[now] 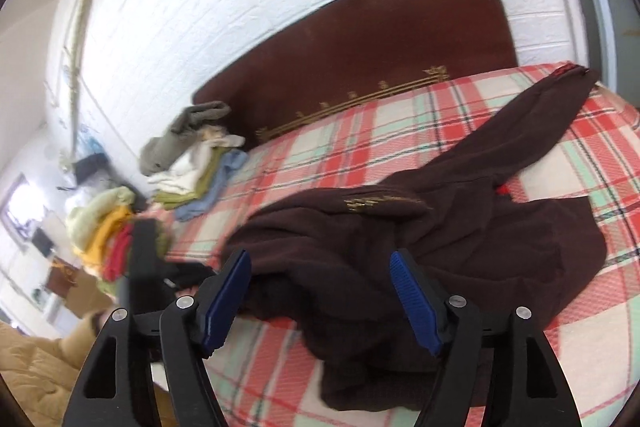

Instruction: Fold clothes

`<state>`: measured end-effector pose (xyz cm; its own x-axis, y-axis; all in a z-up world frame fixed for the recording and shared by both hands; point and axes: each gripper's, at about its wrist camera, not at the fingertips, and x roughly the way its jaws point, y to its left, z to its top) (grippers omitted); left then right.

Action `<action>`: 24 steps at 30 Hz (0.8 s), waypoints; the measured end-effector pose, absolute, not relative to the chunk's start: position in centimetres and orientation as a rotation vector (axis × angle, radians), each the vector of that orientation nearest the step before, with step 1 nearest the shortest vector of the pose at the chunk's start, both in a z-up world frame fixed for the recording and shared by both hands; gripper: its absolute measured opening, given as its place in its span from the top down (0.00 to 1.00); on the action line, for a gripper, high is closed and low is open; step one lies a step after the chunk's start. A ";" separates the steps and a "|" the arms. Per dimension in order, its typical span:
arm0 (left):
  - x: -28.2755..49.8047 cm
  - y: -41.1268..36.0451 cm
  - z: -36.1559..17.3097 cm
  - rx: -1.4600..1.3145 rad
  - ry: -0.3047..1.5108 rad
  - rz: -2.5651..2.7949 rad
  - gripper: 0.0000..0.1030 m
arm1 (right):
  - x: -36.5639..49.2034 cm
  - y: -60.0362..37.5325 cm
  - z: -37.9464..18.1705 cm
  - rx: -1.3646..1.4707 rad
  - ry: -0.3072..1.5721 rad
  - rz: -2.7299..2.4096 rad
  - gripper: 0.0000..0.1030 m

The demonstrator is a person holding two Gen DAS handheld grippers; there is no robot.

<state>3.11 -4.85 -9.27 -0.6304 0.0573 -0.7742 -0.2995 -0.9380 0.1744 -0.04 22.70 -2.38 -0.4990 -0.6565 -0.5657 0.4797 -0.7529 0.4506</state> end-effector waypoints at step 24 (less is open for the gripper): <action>6.6 -13.2 -10.1 -1.187 -0.295 2.420 0.16 | 2.0 15.0 -9.5 1.119 0.388 -2.098 0.30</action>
